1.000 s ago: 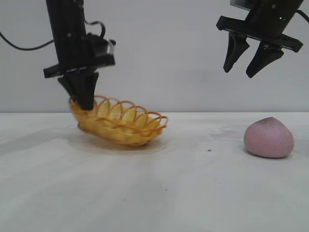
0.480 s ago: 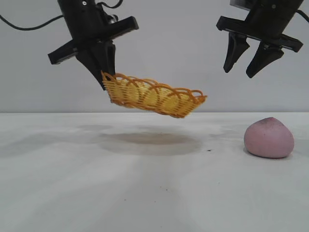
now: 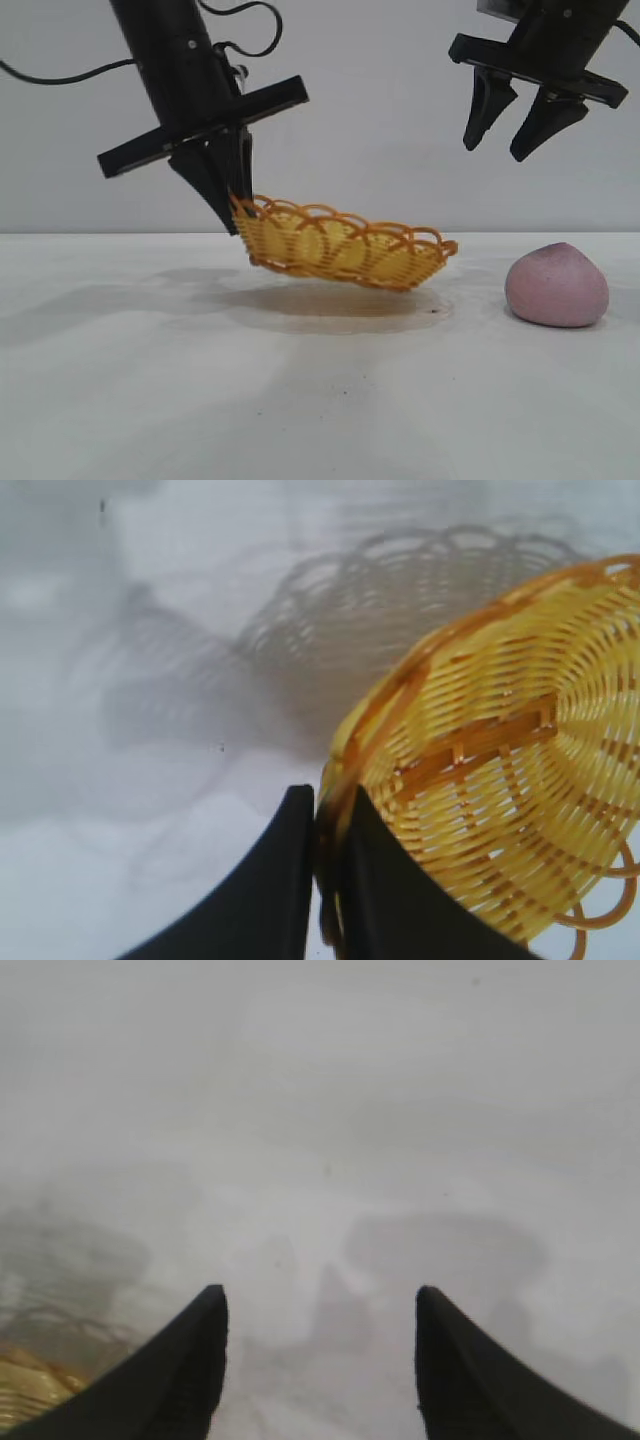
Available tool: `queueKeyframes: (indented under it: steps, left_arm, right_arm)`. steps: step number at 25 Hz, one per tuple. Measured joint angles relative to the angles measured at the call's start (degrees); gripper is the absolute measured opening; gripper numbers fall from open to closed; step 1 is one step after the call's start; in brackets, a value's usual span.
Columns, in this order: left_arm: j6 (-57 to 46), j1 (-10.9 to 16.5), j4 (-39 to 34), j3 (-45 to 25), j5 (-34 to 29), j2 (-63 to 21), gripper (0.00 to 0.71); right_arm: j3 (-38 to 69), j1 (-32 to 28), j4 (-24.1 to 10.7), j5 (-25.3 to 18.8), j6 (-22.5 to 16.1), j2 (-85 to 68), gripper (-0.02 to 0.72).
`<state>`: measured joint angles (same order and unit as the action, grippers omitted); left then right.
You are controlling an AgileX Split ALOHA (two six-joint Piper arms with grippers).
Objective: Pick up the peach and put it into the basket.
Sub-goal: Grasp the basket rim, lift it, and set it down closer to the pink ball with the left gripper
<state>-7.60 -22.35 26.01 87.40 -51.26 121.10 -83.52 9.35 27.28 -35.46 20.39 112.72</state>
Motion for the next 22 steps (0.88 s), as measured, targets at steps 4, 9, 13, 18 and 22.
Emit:
queueKeyframes:
  steps: [4,9,13,18,22]
  left_arm:
    - [0.5,-0.4,2.3,-6.2,7.8,-1.8,0.0]
    - [3.3,-0.4,4.2,-7.7,9.7,-2.0,0.0]
    - [3.5,-0.4,4.0,-7.7,9.3,-1.8,0.048]
    - [3.5,-0.4,4.0,-7.7,8.3,-1.8,0.368]
    - [4.0,-0.4,2.4,-7.7,5.9,-1.9,0.597]
  right_arm:
    - [0.0,0.0,0.0,0.0,0.0,0.0,0.412]
    - [0.0,0.0,0.1,0.0,0.0,0.0,0.412]
    - [0.0,0.0,0.1,0.0,0.0,0.0,0.412]
    - [0.0,0.0,0.1,0.0,0.0,0.0,0.412]
    - [0.0,0.0,0.1,-0.2,0.0,0.0,0.412]
